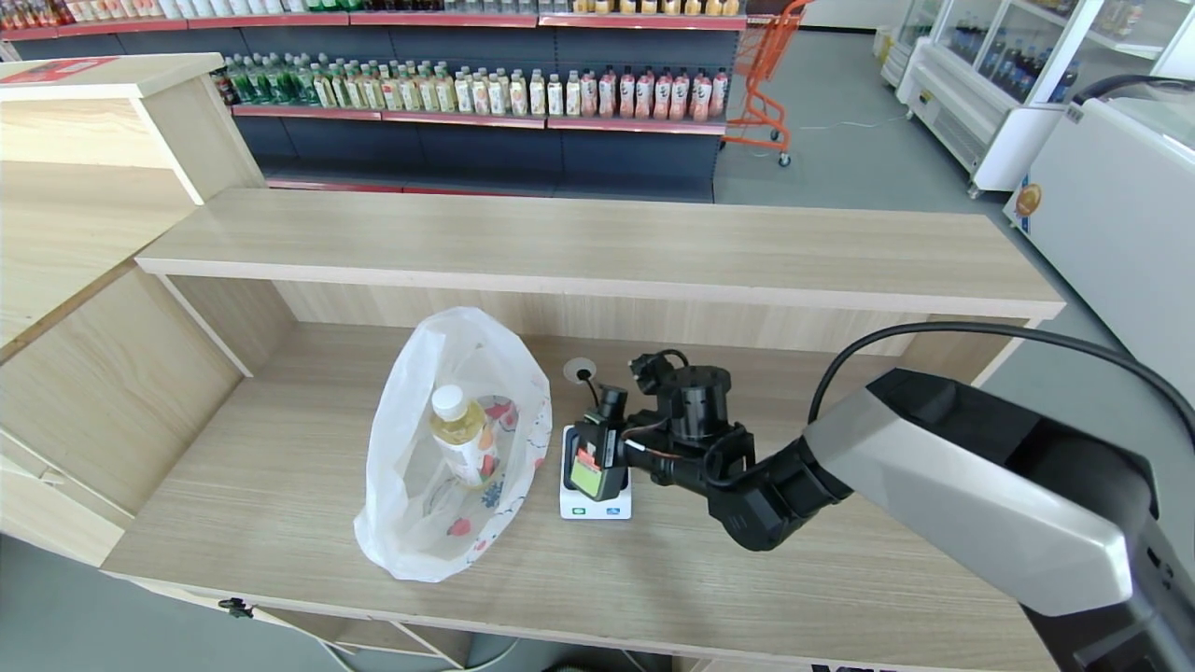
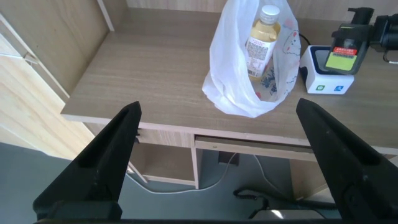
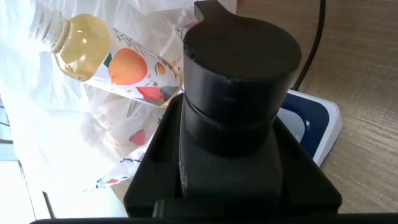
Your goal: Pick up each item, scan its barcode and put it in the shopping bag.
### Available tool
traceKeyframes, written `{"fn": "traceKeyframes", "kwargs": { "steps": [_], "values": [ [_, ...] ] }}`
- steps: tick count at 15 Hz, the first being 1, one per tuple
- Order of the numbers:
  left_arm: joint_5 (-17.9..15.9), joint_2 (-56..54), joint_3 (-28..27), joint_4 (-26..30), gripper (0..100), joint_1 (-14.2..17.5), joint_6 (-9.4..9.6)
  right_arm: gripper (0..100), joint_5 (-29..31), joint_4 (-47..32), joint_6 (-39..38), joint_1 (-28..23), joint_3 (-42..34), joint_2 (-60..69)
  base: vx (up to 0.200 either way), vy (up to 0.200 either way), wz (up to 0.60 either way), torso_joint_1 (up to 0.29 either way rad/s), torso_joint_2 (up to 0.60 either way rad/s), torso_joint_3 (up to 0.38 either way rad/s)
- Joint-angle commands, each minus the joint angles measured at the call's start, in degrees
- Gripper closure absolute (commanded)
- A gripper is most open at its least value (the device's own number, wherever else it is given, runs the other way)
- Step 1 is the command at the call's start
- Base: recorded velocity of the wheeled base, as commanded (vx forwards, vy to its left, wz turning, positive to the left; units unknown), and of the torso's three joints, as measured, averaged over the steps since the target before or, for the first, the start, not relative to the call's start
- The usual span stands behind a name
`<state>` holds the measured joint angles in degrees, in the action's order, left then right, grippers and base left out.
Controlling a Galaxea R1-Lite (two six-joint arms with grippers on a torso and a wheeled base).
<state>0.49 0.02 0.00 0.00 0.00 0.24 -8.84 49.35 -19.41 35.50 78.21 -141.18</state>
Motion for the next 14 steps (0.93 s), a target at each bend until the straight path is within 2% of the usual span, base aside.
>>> {"fn": "traceKeyframes", "kwargs": {
  "steps": [1, 4, 7, 11, 14],
  "values": [
    [0.04, 0.06, 0.0, 0.0, 0, 0.0, 0.02, 100, -0.13, -0.13, -0.19, -0.25, 0.1, 1.35, 0.0, 0.0, 0.0, 0.0, 0.0, 0.0],
    [-0.05, 0.06, 0.0, 0.0, 0, 0.0, 0.02, 100, -0.13, 0.05, -2.13, -1.13, -5.09, 8.38, 0.0, 0.0, 0.0, 0.0, 0.0, 0.0],
    [0.04, 0.06, 0.0, 0.0, 0, 0.0, 0.02, 100, -0.21, 1.28, -3.71, -3.95, -20.82, 22.0, 0.0, 0.0, 0.0, 0.0, 0.0, 0.0],
    [0.04, 0.06, 0.0, 0.0, 0, 0.0, 0.02, 100, -0.39, 6.11, -3.44, -7.73, -31.63, 34.22, 0.0, 0.0, 0.0, 0.0, 0.0, 0.0],
    [-0.05, 0.06, 0.0, 0.0, 0, 0.0, 0.02, 100, -1.62, 6.46, 4.47, -7.37, -40.16, 46.35, 0.0, 0.0, 0.0, 0.0, 0.0, 0.0]
  ]
}}
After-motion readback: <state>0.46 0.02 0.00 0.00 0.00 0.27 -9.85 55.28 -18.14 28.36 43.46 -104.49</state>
